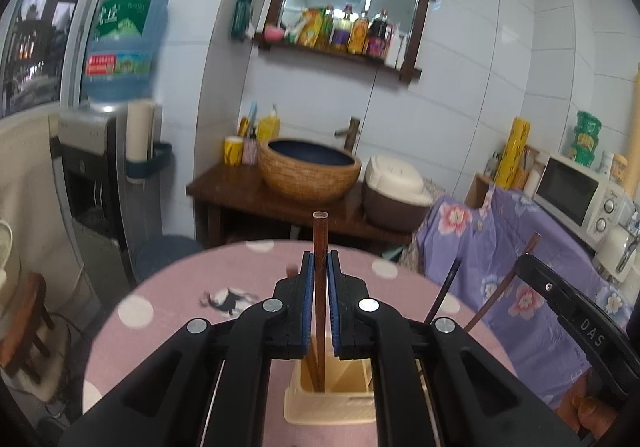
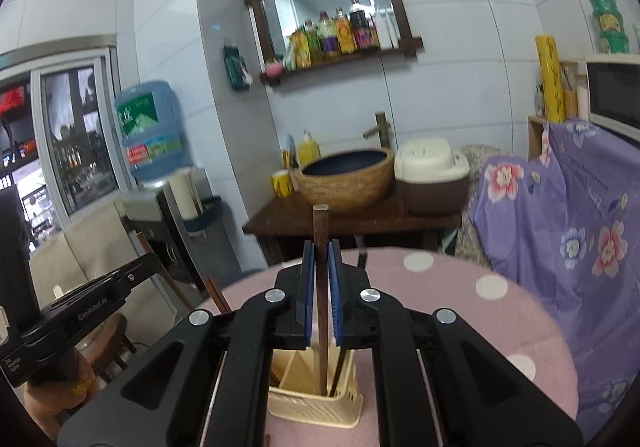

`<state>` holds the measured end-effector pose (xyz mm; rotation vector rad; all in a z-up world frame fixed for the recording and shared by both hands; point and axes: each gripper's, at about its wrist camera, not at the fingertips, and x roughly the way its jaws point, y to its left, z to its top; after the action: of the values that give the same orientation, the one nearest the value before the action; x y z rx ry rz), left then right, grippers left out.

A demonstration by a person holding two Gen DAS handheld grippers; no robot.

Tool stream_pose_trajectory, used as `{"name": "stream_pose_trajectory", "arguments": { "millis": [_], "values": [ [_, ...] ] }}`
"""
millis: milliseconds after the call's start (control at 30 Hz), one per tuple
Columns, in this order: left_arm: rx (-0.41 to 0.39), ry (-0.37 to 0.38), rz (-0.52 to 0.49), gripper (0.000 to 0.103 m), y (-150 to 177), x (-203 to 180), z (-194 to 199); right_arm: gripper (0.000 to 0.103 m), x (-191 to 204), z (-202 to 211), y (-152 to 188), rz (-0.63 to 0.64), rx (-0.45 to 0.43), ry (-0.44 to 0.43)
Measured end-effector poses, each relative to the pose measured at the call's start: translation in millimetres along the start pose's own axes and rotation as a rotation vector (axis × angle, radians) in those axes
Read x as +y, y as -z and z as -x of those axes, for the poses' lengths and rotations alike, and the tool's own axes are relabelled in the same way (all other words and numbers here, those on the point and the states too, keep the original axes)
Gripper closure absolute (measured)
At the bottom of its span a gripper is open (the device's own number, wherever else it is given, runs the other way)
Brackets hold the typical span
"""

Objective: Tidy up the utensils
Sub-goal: 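Open both tools to drop the chopsticks into the holder, then move the left tool to the black chopstick while the right tool approaches the wooden-handled spoon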

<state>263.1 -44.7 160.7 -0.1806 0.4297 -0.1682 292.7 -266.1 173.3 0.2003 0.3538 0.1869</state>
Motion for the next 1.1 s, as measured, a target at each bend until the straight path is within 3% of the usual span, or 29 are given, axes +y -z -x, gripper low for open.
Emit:
{"name": "stream_pose_trajectory", "arguments": {
  "millis": [167, 367, 400, 433, 500, 533, 700, 867, 1033, 1100],
  "values": [
    [0.065, -0.002, 0.015, 0.095, 28.7, 8.1, -17.2, 0.095, -9.7, -15.8, 22.3, -0.025, 0.042, 0.012],
    [0.087, 0.007, 0.028, 0.094, 37.1, 12.2, -24.0, 0.094, -12.4, -15.0, 27.6, -0.018, 0.036, 0.023],
    [0.093, 0.013, 0.025, 0.085, 37.4, 11.9, -23.9, 0.093, -11.2, -12.9, 29.0, -0.007, 0.034, 0.033],
    [0.091, 0.015, 0.024, 0.069, 38.2, 12.4, -21.3, 0.090, -9.8, -9.7, 31.5, 0.008, 0.027, 0.038],
    [0.071, 0.016, 0.027, 0.046, 42.7, 13.8, -10.1, 0.072, -7.5, -2.2, 37.7, 0.023, 0.020, 0.047],
    [0.057, 0.018, 0.022, 0.044, 46.7, 14.2, -2.3, 0.056, -7.0, 3.2, 42.4, 0.025, 0.016, 0.057],
    [0.103, -0.011, -0.078, 0.025, 84.6, 14.5, 21.1, 0.041, -5.2, 24.3, 78.8, 0.068, 0.075, 0.067],
    [0.229, -0.066, -0.069, 0.026, 143.0, 38.1, 28.5, 0.040, -1.5, 32.8, 142.6, 0.132, 0.215, 0.107],
    [0.341, -0.058, -0.020, 0.048, 192.7, 53.1, 32.3, 0.040, 3.1, 36.7, 204.0, 0.135, 0.350, 0.119],
    [0.356, -0.071, -0.026, 0.050, 205.0, 53.1, 34.6, 0.043, 7.4, 36.9, 221.9, 0.138, 0.391, 0.110]
  ]
}}
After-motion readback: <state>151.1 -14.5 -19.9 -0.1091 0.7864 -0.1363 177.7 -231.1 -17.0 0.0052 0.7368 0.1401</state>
